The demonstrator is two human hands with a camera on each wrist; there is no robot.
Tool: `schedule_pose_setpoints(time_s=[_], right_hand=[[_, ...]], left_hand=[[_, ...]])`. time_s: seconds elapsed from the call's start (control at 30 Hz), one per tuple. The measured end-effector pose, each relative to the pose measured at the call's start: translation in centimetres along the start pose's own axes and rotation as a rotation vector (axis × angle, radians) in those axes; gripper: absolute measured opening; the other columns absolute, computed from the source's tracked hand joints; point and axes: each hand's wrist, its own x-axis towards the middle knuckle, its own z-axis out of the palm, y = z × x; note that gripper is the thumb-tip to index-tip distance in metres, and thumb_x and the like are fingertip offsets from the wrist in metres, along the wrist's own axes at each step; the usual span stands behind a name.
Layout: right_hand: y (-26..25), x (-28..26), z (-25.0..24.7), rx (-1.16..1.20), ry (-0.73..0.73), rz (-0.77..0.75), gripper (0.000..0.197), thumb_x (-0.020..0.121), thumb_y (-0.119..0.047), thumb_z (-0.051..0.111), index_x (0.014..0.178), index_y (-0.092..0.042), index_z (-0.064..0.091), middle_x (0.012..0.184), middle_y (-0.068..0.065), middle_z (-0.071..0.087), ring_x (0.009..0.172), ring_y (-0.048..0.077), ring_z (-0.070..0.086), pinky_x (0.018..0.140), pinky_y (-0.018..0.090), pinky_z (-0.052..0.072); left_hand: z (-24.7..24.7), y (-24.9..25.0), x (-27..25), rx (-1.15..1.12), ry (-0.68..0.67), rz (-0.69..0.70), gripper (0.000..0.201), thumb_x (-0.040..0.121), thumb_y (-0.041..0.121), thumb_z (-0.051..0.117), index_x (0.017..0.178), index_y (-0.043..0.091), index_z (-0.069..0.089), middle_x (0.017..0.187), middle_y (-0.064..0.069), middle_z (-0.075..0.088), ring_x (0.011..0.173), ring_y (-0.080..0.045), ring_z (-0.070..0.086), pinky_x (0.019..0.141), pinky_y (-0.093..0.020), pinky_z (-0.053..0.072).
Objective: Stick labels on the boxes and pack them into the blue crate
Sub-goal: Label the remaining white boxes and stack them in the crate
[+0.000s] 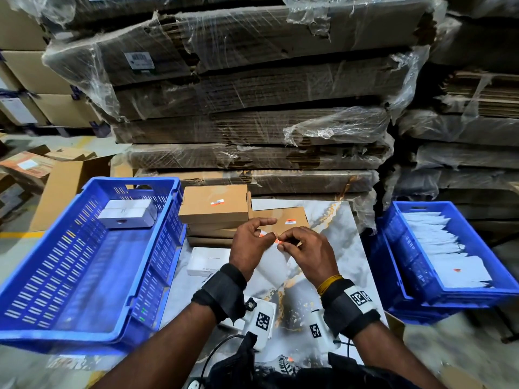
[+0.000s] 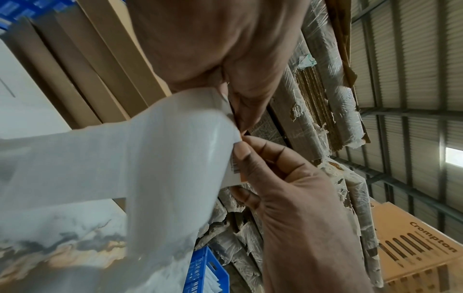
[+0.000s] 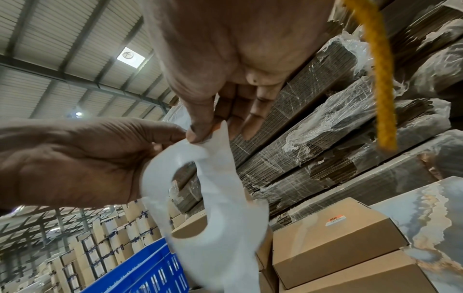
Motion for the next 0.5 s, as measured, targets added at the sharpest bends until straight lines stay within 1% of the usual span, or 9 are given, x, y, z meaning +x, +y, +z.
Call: schedule_pose_setpoints(time_s=[0.03,0.1,0.13,0.23,0.27,0.3,0.33,0.37,0.5], right_hand=[[-0.1,-0.1,0.0,-0.005,-0.003,0.011,0.009,0.081,-0.02,0.075,0.089,-0.023,0.073,0.087,-0.013,0.068,0.078,0.003,0.063,0.069,0.03,0.055],[-0.1,-0.2,0.1,-0.022,-0.003,0.028,0.009,0.081,-0.02,0.076,0.09,-0.024,0.074,0.088,-0.013,0.068,0.078,0.002,0.062,0.069,0.028,0.054],[-0.1,-0.4,0.2,-0.03,-0.003,0.037,0.01,0.081,-0.021,0.076,0.09,-0.024,0.074,0.09,-0.013,0.069,0.078,0.002,0.062,0.069,0.028,0.054],[-0.1,-0.8,0.3,-0.04,-0.009,0.065,0.01,0.081,-0.021,0.075,0.091,-0.025,0.074,0.089,-0.018,0.066,0.078,-0.002,0.061,0.068,0.023,0.052],[-0.1,-0.9,0.3,-0.048,-0.013,0.067,0.01,0.082,-0.021,0.075,0.09,-0.025,0.074,0.087,-0.02,0.064,0.077,-0.003,0.06,0.067,0.022,0.052],[0.0,-1.0,0.4,-0.06,-0.015,0.067,0.01,0.082,-0.021,0.075,0.09,-0.025,0.073,0.087,-0.02,0.063,0.076,-0.003,0.059,0.067,0.022,0.051],[0.0,-1.1,0.4,-0.072,-0.017,0.066,0.009,0.082,-0.021,0.075,0.09,-0.025,0.073,0.086,-0.019,0.063,0.076,-0.001,0.06,0.067,0.024,0.052],[0.1,-1.1,0.4,-0.079,-0.02,0.068,0.008,0.082,-0.022,0.075,0.089,-0.026,0.073,0.086,-0.018,0.063,0.076,0.001,0.06,0.067,0.025,0.053],[0.4,-1.1,0.5,-0.073,-0.031,0.076,0.008,0.081,-0.022,0.076,0.085,-0.027,0.071,0.086,-0.016,0.065,0.074,0.002,0.063,0.067,0.031,0.055]], left_hand=[[0.0,0.0,-0.1,0.007,-0.001,0.002,0.031,0.079,0.012,0.069,0.102,0.032,0.073,0.102,-0.003,0.075,0.087,-0.034,0.064,0.086,-0.061,0.053],[0.0,0.0,-0.2,0.017,-0.011,-0.003,0.033,0.079,0.007,0.067,0.102,0.031,0.073,0.105,0.001,0.074,0.094,-0.038,0.066,0.087,-0.06,0.053],[0.1,0.0,-0.2,0.019,-0.014,-0.007,0.034,0.08,0.004,0.067,0.102,0.029,0.073,0.106,0.002,0.074,0.094,-0.036,0.067,0.087,-0.059,0.054],[0.1,-0.3,-0.2,0.026,-0.018,-0.022,0.037,0.08,-0.002,0.065,0.102,0.026,0.072,0.106,0.004,0.073,0.089,-0.029,0.065,0.085,-0.053,0.055],[0.1,-0.4,-0.3,0.021,-0.019,-0.027,0.037,0.08,-0.002,0.065,0.101,0.027,0.073,0.101,0.003,0.073,0.084,-0.028,0.062,0.081,-0.052,0.055],[0.2,-0.5,-0.4,0.014,-0.017,-0.033,0.037,0.08,-0.002,0.065,0.1,0.028,0.073,0.093,0.0,0.071,0.078,-0.026,0.059,0.075,-0.049,0.055],[0.2,-0.7,-0.5,0.01,-0.014,-0.04,0.036,0.08,-0.001,0.066,0.099,0.029,0.073,0.084,-0.004,0.067,0.073,-0.025,0.056,0.07,-0.046,0.053],[0.2,-0.8,-0.6,0.006,-0.009,-0.047,0.036,0.08,0.0,0.067,0.099,0.03,0.073,0.078,-0.007,0.064,0.07,-0.024,0.054,0.067,-0.043,0.051],[0.4,-0.8,-0.8,0.009,-0.009,-0.045,0.036,0.08,0.001,0.068,0.099,0.03,0.072,0.072,-0.007,0.062,0.066,-0.022,0.053,0.064,-0.04,0.049]])
